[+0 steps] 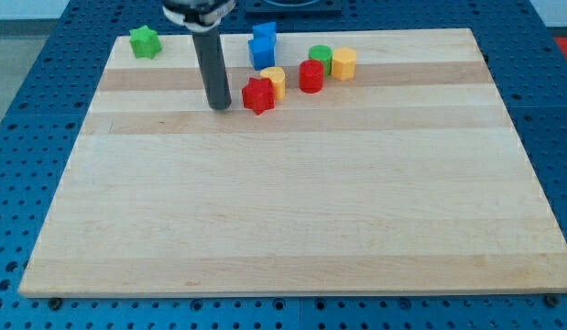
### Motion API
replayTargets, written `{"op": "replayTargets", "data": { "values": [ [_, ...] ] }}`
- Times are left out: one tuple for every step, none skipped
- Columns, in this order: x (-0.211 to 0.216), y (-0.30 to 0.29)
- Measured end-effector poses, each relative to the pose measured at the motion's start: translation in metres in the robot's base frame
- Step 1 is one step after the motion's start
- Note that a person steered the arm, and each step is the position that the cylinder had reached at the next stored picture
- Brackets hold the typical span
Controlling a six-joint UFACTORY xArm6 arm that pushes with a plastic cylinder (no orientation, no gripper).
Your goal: Slide the blue triangle to the top of the yellow hexagon
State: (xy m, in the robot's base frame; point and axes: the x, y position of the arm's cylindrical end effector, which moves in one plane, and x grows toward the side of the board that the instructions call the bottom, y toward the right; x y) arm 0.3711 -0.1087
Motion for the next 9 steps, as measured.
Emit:
{"op": "replayTargets", "data": {
  "values": [
    [0.034, 0.017],
    [0.045, -0.026],
    [-0.012, -0.084],
    [-0.086, -0.071],
    [-0.124, -0.044],
    [-0.179, -0.043],
    [-0.180, -0.038],
    [-0.179, -0.017],
    [-0.180, 0.011]
  ]
}}
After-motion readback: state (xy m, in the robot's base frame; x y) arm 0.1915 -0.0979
